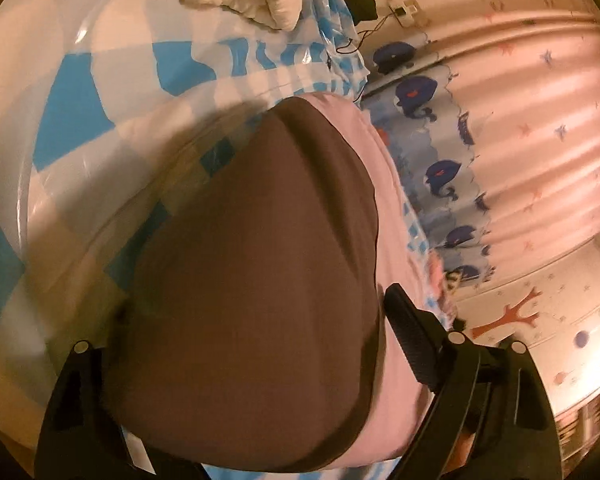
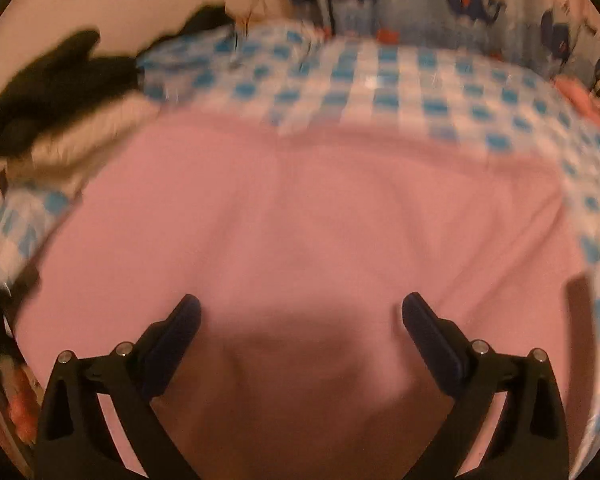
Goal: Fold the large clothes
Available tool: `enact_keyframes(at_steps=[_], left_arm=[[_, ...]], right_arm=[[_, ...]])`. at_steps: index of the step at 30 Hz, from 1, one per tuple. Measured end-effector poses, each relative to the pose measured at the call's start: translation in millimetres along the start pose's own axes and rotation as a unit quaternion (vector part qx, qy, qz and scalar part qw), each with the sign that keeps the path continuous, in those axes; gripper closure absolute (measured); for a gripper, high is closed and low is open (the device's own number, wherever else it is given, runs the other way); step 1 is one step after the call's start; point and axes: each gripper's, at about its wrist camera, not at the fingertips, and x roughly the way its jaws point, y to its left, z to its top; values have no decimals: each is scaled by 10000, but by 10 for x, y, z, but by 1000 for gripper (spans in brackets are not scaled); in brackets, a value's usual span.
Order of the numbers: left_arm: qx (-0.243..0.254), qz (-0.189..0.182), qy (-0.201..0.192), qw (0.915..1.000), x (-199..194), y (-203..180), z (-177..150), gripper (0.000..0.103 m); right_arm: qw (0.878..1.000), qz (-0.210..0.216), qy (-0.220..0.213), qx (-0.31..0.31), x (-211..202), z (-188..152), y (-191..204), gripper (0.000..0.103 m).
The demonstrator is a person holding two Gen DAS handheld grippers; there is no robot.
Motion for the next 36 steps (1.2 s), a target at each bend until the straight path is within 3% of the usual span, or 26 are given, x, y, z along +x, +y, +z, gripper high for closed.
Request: enact_keyframes(at_steps=[3, 6, 8, 10, 11, 15, 17, 20, 23, 27, 30, 32, 34, 36], left_arm=[[-113, 13, -63, 9999, 7, 68, -14, 21], [-53, 53, -116, 9999, 14, 70, -15, 20], [35, 77, -130, 9999, -11, 82, -51, 20], [174, -6, -116, 9998, 15, 58, -72, 20], [204, -7, -100, 9997, 30, 40, -75, 20], [52, 87, -45, 9999, 74, 66, -74, 20], [-46, 30, 3, 10000, 81, 114, -70, 19], [-110, -1, 20, 9999, 97, 143, -55, 18], [-99, 6, -65, 9999, 117, 114, -74, 18], [-209, 72, -73, 9997, 91, 74, -74, 20], [-208, 59, -22, 9998, 89, 89, -60, 22], [-155, 93, -62, 9998, 79, 80, -86, 24], [-138, 103, -104, 9998, 74, 65, -116, 24], [15, 177, -170, 9997, 55, -33, -158, 27]], right_arm=[[9996, -251, -139, -30, 114, 371, -5, 6], [9985, -540, 23, 71, 466, 667, -88, 6], [9960, -806, 365, 102, 831, 764, -187, 6], [9888, -890, 1198, 28, 1386, 669, -242, 5], [9882, -935, 1213, -22, 1442, 655, -254, 5], [9898, -745, 1216, -1, 1215, 751, -282, 6], [9950, -506, 848, -116, 844, 666, -221, 6], [9971, -474, 388, -459, 350, 327, -33, 6], [9892, -697, 802, -1008, 551, -145, 125, 6], [9918, -581, 875, -731, 484, -53, 88, 6], [9940, -563, 372, -864, 24, -80, 201, 6], [9942, -623, 304, -820, -107, -213, 203, 6], [9890, -728, 831, -984, 156, -517, 220, 6], [9883, -758, 662, -1142, 256, -614, 219, 6]])
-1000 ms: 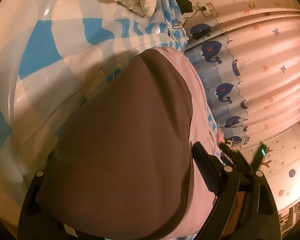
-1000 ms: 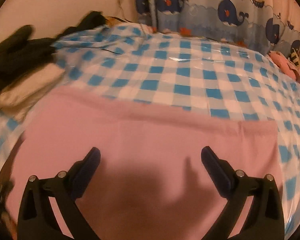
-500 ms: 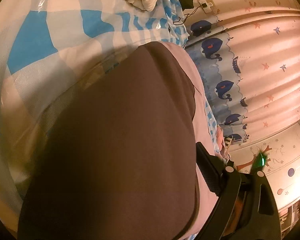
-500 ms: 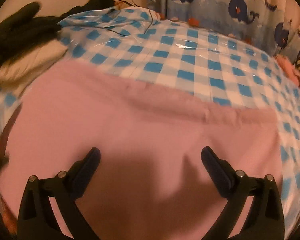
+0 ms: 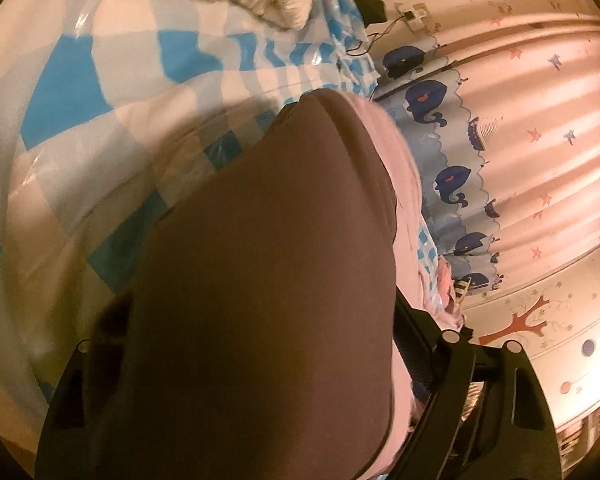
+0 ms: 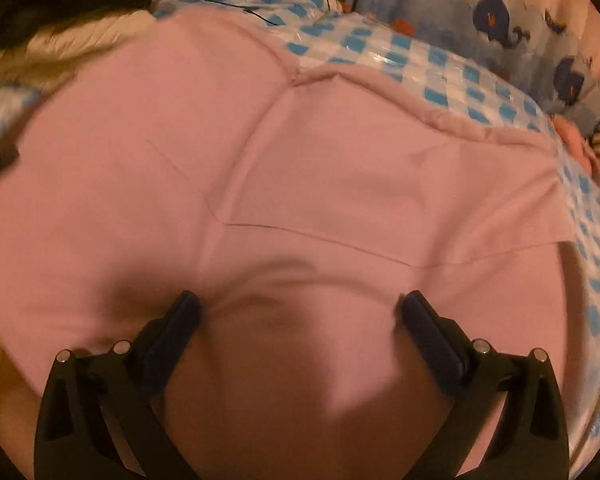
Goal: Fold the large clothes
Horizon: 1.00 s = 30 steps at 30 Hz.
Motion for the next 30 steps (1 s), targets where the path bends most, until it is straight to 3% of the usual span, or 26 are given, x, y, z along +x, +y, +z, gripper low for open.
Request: enact_keyframes(at_steps=[2, 6, 9, 14, 22, 25, 27, 28, 30], left_arm=[[109, 2, -18, 9999, -49, -69, 10, 32], [233, -8, 27, 9997, -98, -123, 55, 36], [344, 35, -20, 9994, -121, -212, -2, 38], [1030, 36, -214, 9944, -285, -625, -76, 46], [2562, 71, -315, 9661, -327, -1610, -378, 49], [3008, 45, -315, 9532, -309, -1947, -497, 52], [3262, 29, -296, 9448, -279, -2171, -589, 53], [3315, 22, -284, 9430, -253, -2223, -619, 53], [3509, 23, -259, 9360, -201, -2382, -735, 54]], right_arm=[[9995, 112, 165, 227, -79, 86, -59, 6], [9989, 172, -373, 232, -495, 63, 0, 6], [9998, 25, 152, -85, -114, -69, 151, 5], [9994, -103, 291, -181, -84, 1, 200, 5], [9996, 4, 211, -187, -87, -54, 130, 5], [9991, 376, 133, -111, -209, -117, 33, 6], [9954, 895, -239, 251, -421, -184, -193, 6], [9907, 1194, -392, 517, -498, -232, -302, 6], [9653, 2098, -585, 1442, -553, -381, -705, 6]])
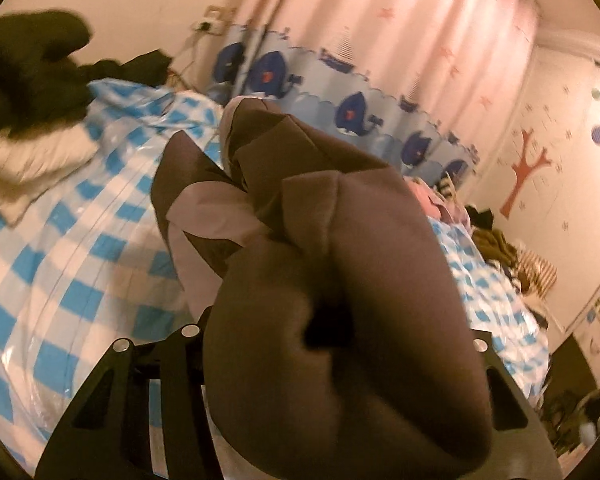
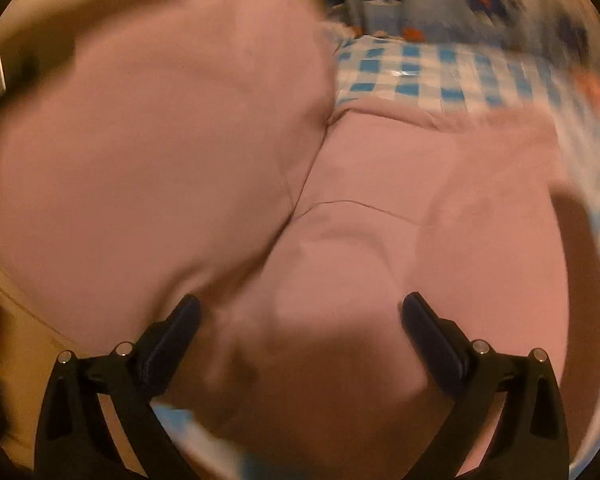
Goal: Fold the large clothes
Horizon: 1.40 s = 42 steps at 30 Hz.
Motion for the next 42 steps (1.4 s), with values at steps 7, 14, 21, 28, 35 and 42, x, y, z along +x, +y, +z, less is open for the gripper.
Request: enact_keyframes(at_steps=[7, 14, 21, 28, 35, 42], left_arm=[[899, -168, 155, 9957, 323, -918, -18, 55], [1688, -350, 450, 9840, 719, -1716, -263, 55], [2922, -344, 1081, 9496, 1316, -2480, -1028, 49], [3291, -401, 1199, 9358, 1584, -2713, -1368, 37], [4191, -196, 1157, 9004, 1594, -2875, -1696, 21], [3605, -1009, 1414, 9164, 912, -2568, -1245, 21]], right_arm=[[9703, 2019, -139, 1329, -135, 8, -657, 7], [8791, 3446, -1393, 2983, -711, -279, -1703, 7], [8307, 3978, -1375, 3643, -662, -468, -2323, 7], [9125, 2285, -1625, 2980, -1349, 19, -2443, 7], [9932, 723, 96, 907, -897, 1540, -1732, 7], [9897, -707, 1136, 500, -184, 1330, -1761, 7]])
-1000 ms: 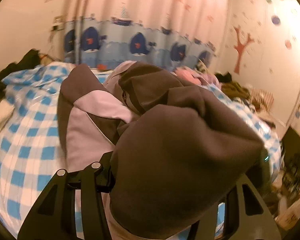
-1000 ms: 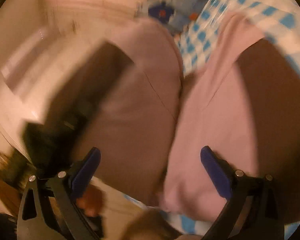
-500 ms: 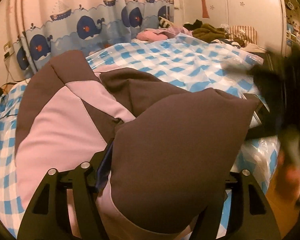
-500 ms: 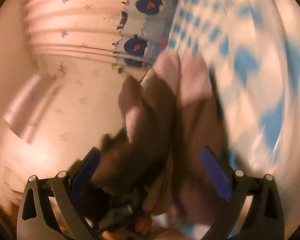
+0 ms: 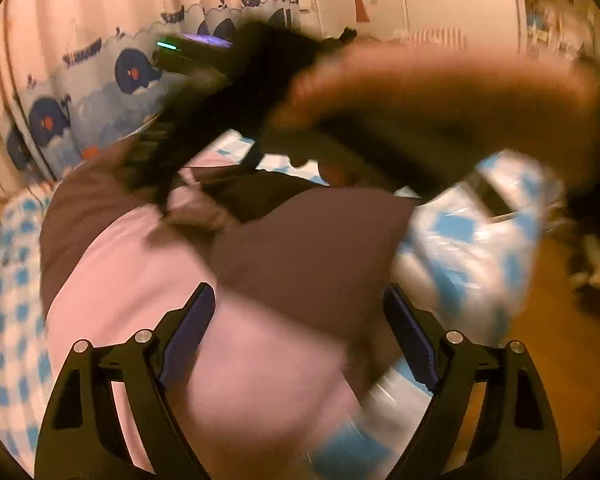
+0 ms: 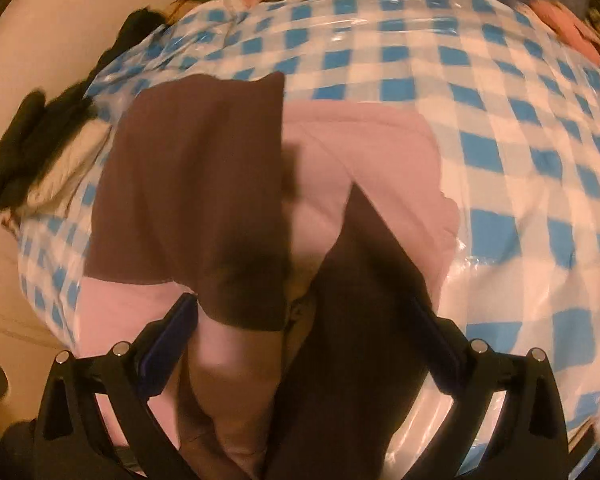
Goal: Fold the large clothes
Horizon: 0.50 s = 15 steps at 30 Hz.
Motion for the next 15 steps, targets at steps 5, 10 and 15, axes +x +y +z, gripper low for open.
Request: enact_keyframes(at_steps=[5, 10, 15], left_arm=[[-989, 117, -783, 9919, -728, 621, -19, 21], [-1993, 157, -771, 9768, -302, 1309, 147, 21], [-2013, 135, 27, 9794, 572, 1216, -40, 15]], right_arm=[[9996, -194, -45, 201, -112, -210, -177, 7], [9943, -1041, 168, -127, -106, -161, -143, 7], [9949, -894, 188, 420, 214, -515, -631, 7]])
